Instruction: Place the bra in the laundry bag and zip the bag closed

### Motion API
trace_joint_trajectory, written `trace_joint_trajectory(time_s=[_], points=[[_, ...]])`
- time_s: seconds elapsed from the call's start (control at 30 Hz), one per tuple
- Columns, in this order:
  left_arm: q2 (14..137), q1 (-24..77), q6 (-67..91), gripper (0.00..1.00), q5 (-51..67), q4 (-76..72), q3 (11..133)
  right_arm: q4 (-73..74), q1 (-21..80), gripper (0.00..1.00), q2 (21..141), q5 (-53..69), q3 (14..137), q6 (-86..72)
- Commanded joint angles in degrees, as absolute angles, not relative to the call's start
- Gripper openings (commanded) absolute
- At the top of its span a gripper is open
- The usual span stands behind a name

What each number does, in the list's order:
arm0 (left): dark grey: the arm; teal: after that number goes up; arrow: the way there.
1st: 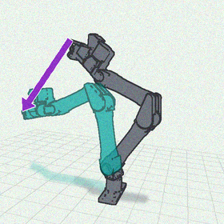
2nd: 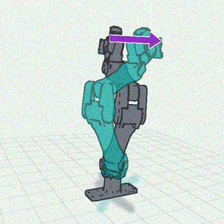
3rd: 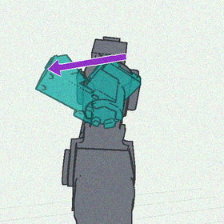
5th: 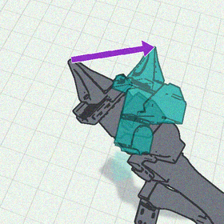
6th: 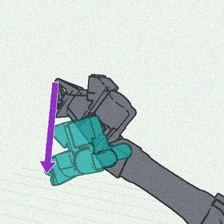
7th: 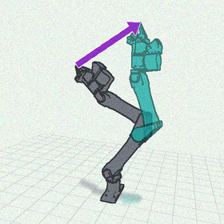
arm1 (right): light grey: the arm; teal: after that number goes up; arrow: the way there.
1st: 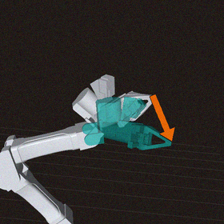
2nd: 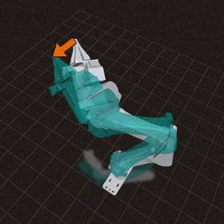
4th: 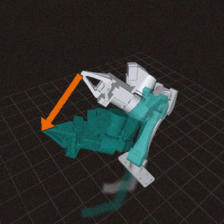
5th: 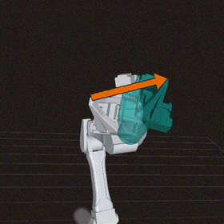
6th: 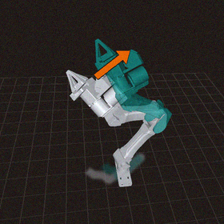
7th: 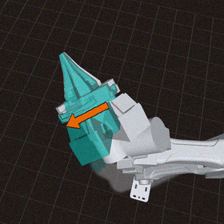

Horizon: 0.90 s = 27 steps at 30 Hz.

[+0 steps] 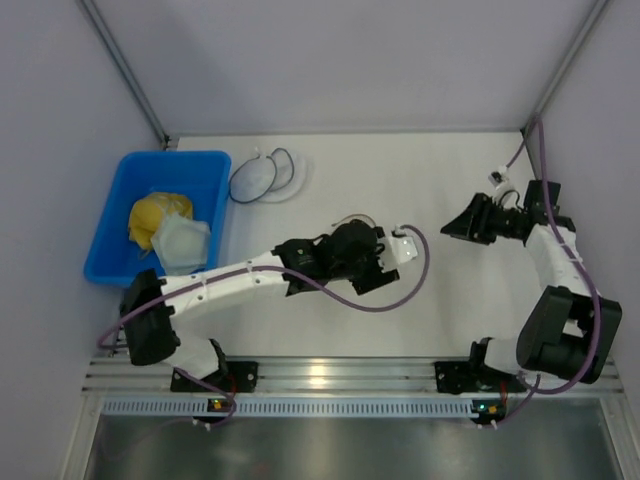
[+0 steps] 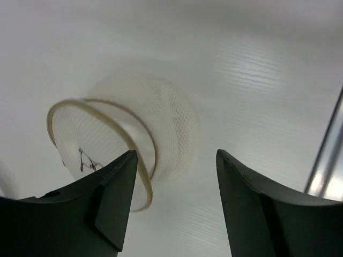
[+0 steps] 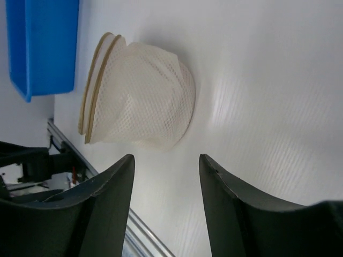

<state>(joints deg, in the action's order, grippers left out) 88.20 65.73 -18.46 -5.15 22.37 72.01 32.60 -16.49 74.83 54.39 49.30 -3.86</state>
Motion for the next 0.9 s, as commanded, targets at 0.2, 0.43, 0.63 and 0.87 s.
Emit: trace_joint_trajectory(time_s=[0.2, 0.43, 0.63, 0.87], points=[[67.33, 41.77, 16.95, 0.64, 11.33, 23.02, 57.25, 31.56, -3.71, 0.52, 85.51, 44.57, 71.01, 3.78], [75.21, 33.84, 19.16, 0.41, 10.56, 27.68, 52.38, 29.09, -0.62, 0.47, 90.62, 40.78, 71.72, 2.11], [89.81, 32.87, 18.63, 0.41, 10.54, 28.65, 59.75, 31.02, -1.32, 0.50, 87.81, 40.78, 71.72, 6.67], [105.10, 32.61, 15.56, 0.37, 12.22, 27.34, 75.03, 33.92, -5.27, 0.51, 85.61, 44.65, 69.44, 10.37]])
